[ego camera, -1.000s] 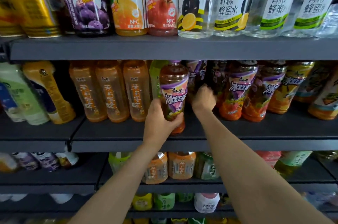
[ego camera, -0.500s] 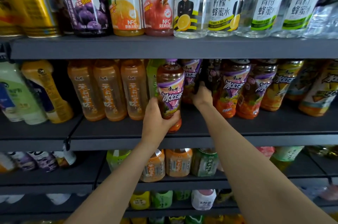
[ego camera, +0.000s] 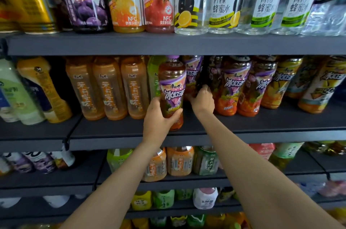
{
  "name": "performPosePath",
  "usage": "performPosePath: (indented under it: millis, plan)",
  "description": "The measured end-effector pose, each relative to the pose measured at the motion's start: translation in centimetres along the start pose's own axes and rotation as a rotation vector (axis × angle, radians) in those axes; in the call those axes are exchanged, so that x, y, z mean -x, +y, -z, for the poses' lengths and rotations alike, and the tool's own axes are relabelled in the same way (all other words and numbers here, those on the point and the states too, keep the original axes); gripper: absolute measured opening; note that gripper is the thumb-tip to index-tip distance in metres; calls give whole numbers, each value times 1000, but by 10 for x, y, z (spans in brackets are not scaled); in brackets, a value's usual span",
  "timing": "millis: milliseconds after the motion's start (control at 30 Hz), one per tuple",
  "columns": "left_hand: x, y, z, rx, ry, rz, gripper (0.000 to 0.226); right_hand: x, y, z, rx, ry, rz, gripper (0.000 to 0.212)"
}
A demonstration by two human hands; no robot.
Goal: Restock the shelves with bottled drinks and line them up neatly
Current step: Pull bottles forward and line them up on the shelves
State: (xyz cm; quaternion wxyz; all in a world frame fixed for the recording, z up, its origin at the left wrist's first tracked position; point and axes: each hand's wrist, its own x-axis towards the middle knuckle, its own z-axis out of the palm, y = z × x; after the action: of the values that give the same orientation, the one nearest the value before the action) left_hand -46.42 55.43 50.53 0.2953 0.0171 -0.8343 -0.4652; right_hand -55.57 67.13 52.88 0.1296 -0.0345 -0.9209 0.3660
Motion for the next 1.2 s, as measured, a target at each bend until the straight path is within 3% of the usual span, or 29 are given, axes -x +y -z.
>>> performPosePath:
  millis: [167,633,767,933,1033,1200]
  plan:
    - [-1,-2,-2,47,-15,14,57,-12,-11,-12,-56,-17,-155,66]
    - [5,4,-6,25,27,8,52,-20,2,-2,-73,-70,-89,61]
    - [2,13,-10,-42,20,18,53,6,16,10,-209,61,16,57]
    - [-4,25,-29,-82,9,19,51,45,48,26,-264,370,73,36]
    - [-10,29,-44,-60,-6,51,52,49,66,34,-245,470,-45,49]
    - [-33,26,-62,24,-60,103,56,29,71,36,-139,328,-91,77]
